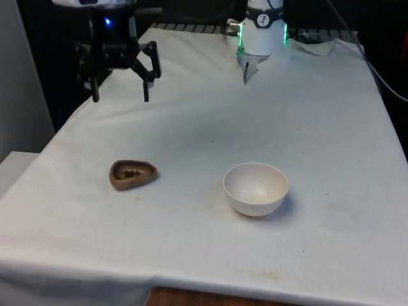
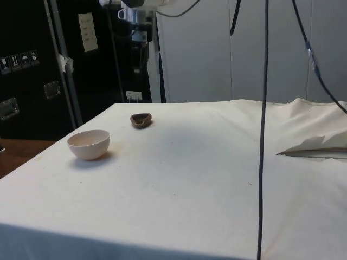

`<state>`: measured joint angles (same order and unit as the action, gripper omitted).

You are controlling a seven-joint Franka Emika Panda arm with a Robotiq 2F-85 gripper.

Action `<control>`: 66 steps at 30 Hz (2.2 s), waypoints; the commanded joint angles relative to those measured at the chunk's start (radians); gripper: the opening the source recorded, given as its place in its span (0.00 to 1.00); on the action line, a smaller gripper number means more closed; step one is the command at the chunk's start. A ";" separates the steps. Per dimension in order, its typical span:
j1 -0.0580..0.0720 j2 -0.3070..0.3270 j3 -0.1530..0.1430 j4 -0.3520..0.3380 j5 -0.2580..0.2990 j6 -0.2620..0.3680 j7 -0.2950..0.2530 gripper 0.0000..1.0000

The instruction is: Pour the coffee beans from the cup into the bowl.

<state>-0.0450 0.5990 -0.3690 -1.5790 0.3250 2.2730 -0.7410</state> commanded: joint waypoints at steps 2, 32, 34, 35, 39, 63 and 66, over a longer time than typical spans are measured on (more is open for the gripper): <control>-0.012 0.026 0.006 0.021 0.021 0.001 -0.011 1.00; -0.040 0.240 -0.061 0.173 0.249 -0.025 -0.133 1.00; -0.040 0.243 -0.062 0.173 0.249 -0.022 -0.133 1.00; -0.038 0.249 -0.065 0.171 0.247 -0.014 -0.134 1.00; -0.035 0.260 -0.068 0.169 0.244 0.003 -0.134 1.00; -0.029 0.347 -0.077 0.204 0.245 0.066 -0.085 1.00; -0.029 0.349 -0.077 0.212 0.244 0.062 -0.071 1.00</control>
<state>-0.0760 0.9430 -0.4420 -1.3770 0.5710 2.3410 -0.8280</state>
